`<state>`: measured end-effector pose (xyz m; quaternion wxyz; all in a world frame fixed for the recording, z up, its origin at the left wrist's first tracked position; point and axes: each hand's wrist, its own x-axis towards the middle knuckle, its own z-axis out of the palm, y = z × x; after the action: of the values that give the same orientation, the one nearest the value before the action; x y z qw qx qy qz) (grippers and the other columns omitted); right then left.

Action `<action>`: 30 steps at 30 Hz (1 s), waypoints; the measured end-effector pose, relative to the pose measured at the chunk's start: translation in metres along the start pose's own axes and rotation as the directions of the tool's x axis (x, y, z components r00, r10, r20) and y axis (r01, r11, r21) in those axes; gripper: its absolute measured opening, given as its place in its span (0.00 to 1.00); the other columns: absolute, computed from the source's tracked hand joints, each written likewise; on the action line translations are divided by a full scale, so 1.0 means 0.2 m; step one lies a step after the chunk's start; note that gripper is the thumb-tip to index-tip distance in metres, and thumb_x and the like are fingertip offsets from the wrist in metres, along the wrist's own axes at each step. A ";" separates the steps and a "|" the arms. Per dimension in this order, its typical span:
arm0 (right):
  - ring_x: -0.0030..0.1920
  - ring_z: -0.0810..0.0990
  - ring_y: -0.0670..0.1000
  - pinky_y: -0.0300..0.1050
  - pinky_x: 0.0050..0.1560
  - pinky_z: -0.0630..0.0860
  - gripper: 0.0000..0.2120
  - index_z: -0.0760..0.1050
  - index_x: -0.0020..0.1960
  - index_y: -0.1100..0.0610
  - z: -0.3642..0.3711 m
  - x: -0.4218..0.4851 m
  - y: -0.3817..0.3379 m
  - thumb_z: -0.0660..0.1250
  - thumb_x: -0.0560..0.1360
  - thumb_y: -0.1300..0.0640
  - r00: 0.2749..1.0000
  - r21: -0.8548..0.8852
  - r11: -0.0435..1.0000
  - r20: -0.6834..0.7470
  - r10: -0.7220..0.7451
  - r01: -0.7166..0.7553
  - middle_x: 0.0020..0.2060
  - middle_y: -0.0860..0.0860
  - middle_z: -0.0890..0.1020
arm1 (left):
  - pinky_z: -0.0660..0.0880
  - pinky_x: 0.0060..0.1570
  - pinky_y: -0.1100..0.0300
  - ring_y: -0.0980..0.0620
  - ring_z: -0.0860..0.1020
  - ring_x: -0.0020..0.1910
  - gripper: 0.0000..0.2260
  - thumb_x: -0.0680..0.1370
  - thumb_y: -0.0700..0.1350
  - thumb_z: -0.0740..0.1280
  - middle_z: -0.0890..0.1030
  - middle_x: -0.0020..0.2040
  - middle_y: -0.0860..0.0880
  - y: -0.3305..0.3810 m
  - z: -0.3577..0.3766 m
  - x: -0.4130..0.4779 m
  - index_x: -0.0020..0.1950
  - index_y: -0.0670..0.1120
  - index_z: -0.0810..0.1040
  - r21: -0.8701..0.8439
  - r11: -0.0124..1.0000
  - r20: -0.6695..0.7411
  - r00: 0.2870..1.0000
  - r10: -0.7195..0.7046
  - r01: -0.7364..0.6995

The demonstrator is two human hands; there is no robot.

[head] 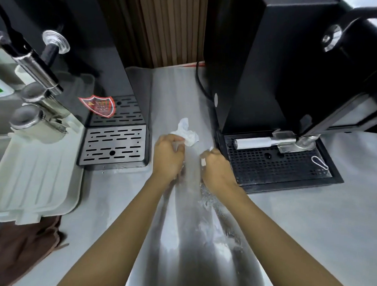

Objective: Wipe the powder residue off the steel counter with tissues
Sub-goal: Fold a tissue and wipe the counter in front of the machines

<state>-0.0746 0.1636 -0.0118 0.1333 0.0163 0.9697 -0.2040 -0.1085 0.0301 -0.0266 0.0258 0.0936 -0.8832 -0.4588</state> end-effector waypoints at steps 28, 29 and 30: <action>0.45 0.75 0.38 0.28 0.46 0.71 0.16 0.81 0.56 0.55 -0.24 -0.68 0.62 0.67 0.74 0.69 0.963 0.588 0.787 -0.269 -0.028 0.187 0.48 0.44 0.75 | 0.75 0.39 0.52 0.46 0.76 0.38 0.06 0.71 0.46 0.66 0.77 0.38 0.48 0.40 0.27 -0.48 0.38 0.47 0.70 0.045 0.998 -0.154 0.988 -0.023 0.031; 0.45 0.75 0.37 0.27 0.45 0.70 0.15 0.81 0.56 0.54 -0.25 -0.70 0.67 0.67 0.74 0.69 0.963 0.593 0.783 -0.269 -0.027 0.188 0.48 0.43 0.75 | 0.74 0.35 0.55 0.48 0.76 0.37 0.06 0.71 0.44 0.66 0.77 0.37 0.48 0.44 0.31 -0.53 0.39 0.46 0.70 0.022 1.000 -0.154 0.988 -0.014 0.018; 0.45 0.75 0.36 0.26 0.45 0.70 0.15 0.81 0.56 0.54 -0.27 -0.73 0.72 0.68 0.74 0.69 0.962 0.597 0.780 -0.271 -0.022 0.186 0.48 0.44 0.76 | 0.72 0.32 0.57 0.49 0.75 0.36 0.06 0.72 0.43 0.66 0.76 0.37 0.48 0.50 0.35 -0.58 0.39 0.45 0.70 0.004 1.000 -0.150 0.989 -0.008 0.009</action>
<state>0.0642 0.3209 0.0171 -0.0138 0.0304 0.8577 -0.5130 -0.0186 0.1645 0.0180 0.0900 0.1317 -0.8794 -0.4486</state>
